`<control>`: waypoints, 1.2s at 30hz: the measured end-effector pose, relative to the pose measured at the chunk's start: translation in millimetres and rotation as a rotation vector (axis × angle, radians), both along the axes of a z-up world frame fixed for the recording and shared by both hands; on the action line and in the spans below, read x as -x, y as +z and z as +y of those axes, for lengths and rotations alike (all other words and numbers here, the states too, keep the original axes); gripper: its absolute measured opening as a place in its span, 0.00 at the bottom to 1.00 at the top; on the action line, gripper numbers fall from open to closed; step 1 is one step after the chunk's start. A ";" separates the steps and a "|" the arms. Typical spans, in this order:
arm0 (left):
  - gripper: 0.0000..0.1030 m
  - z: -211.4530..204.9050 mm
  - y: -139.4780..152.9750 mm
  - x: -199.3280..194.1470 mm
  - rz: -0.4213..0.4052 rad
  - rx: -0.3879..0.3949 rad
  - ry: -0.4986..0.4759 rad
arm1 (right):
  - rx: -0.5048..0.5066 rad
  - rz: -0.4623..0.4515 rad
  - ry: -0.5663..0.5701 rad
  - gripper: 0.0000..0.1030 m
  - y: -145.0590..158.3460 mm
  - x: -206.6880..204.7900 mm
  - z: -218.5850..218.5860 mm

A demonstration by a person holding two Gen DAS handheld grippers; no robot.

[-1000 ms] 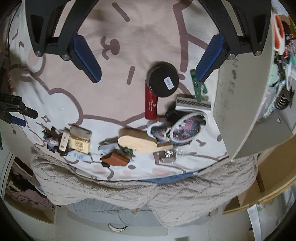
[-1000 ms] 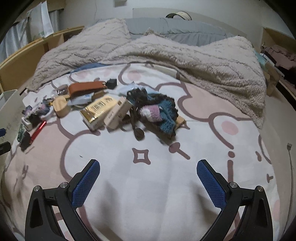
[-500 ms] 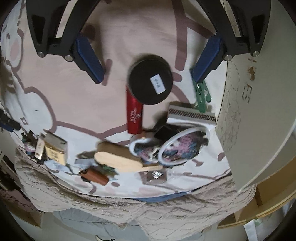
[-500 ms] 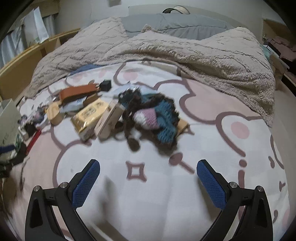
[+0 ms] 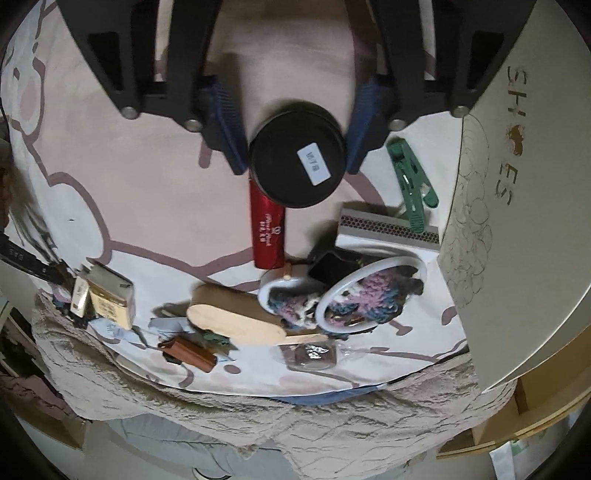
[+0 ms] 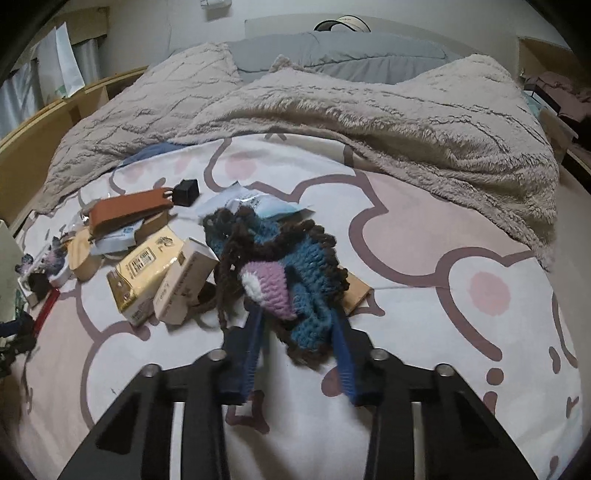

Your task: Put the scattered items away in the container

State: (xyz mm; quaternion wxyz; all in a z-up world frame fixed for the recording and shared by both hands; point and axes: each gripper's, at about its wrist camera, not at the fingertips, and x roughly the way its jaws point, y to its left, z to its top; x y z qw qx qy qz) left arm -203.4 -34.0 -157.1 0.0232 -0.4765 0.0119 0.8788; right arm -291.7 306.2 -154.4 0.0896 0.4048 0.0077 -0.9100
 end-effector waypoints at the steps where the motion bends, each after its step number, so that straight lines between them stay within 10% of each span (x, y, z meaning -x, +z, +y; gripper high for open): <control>1: 0.50 1.2 0.4 0.0 -0.001 -0.003 -0.005 | 0.003 0.007 0.001 0.23 0.8 -1.7 0.7; 36: 0.50 71.7 22.0 -46.3 -0.048 -0.061 -0.301 | 0.234 -0.121 0.163 0.11 7.9 -184.1 -14.6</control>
